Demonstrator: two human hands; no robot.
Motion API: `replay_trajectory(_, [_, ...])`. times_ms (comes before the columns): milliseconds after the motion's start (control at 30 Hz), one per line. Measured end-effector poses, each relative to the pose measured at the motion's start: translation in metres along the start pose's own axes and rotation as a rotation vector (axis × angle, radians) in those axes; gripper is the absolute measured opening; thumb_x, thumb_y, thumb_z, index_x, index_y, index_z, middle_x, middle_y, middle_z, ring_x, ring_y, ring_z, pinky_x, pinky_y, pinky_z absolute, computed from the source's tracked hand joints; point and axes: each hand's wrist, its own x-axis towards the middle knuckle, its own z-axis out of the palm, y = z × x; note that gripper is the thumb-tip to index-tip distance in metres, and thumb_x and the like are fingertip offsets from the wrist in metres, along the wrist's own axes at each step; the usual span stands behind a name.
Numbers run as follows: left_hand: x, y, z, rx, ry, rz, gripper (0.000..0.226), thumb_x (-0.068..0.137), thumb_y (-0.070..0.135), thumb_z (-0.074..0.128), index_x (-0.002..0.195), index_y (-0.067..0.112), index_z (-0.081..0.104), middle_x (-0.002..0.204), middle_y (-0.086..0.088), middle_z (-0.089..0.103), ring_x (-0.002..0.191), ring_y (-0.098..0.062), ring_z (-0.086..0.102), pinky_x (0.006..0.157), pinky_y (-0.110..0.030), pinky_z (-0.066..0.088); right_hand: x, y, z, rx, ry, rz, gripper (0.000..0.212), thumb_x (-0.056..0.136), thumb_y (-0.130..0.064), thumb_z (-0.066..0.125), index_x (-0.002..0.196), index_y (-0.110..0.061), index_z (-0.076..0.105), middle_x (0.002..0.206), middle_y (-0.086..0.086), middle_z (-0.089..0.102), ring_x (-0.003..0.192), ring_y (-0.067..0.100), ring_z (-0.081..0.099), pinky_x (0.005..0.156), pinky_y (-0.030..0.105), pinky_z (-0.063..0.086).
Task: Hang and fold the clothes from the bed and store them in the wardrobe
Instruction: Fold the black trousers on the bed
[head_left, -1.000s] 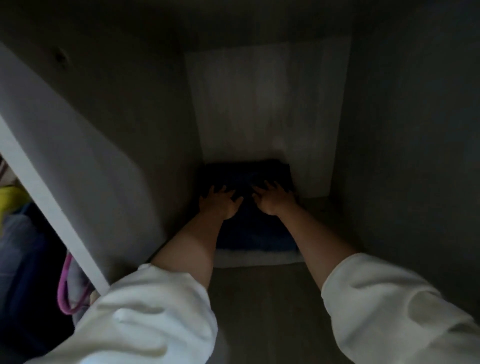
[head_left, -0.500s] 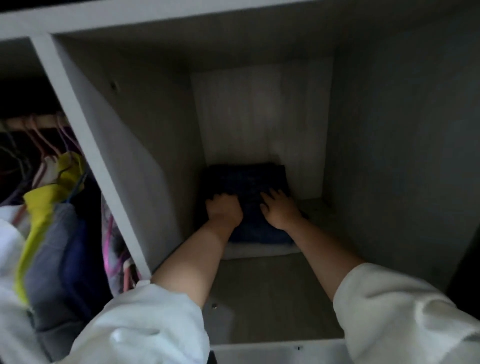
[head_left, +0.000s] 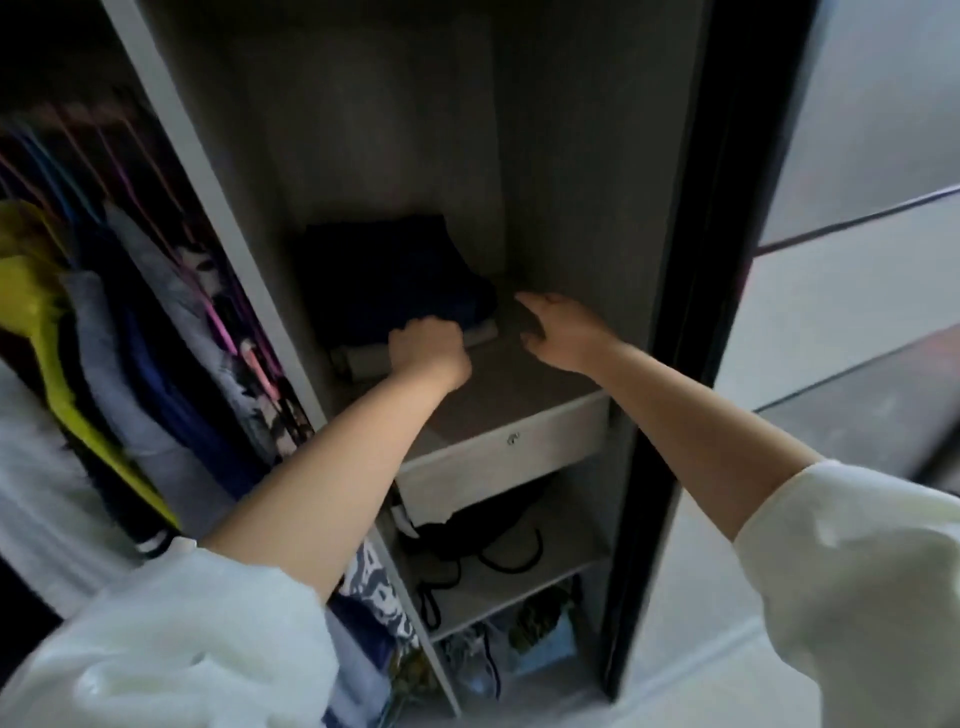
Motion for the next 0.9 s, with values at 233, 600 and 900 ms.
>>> replay_trajectory(233, [-0.058, 0.061, -0.007, -0.014, -0.071, 0.142, 0.036, 0.096, 0.032, 0.039, 0.116, 0.008, 0.057, 0.115, -0.01, 0.057, 0.105, -0.027, 0.055, 0.067, -0.028, 0.038, -0.112, 0.046, -0.035, 0.018, 0.024, 0.233, 0.027, 0.092, -0.023, 0.045, 0.112, -0.012, 0.06, 0.116, 0.011, 0.059, 0.111, 0.032, 0.054, 0.085, 0.031, 0.047])
replay_trajectory(600, [-0.143, 0.347, -0.037, -0.05, -0.072, 0.472, 0.031, 0.093, 0.019, 0.042, 0.117, 0.007, 0.057, 0.123, -0.012, 0.057, 0.113, -0.028, 0.055, 0.08, -0.029, 0.043, -0.345, 0.271, -0.103, -0.088, -0.01, 0.64, 0.049, 0.085, -0.039, 0.033, 0.111, -0.01, 0.061, 0.117, 0.012, 0.06, 0.113, 0.03, 0.052, 0.093, 0.035, 0.038])
replay_trajectory(900, [-0.216, 0.624, -0.068, -0.142, -0.123, 0.841, 0.039, 0.093, 0.022, 0.04, 0.129, 0.009, 0.047, 0.131, -0.012, 0.05, 0.122, -0.029, 0.047, 0.092, -0.032, 0.041, -0.507, 0.433, -0.164, -0.153, 0.022, 0.938, 0.031, 0.093, -0.022, 0.044, 0.12, -0.014, 0.059, 0.124, 0.009, 0.057, 0.113, 0.027, 0.052, 0.085, 0.031, 0.043])
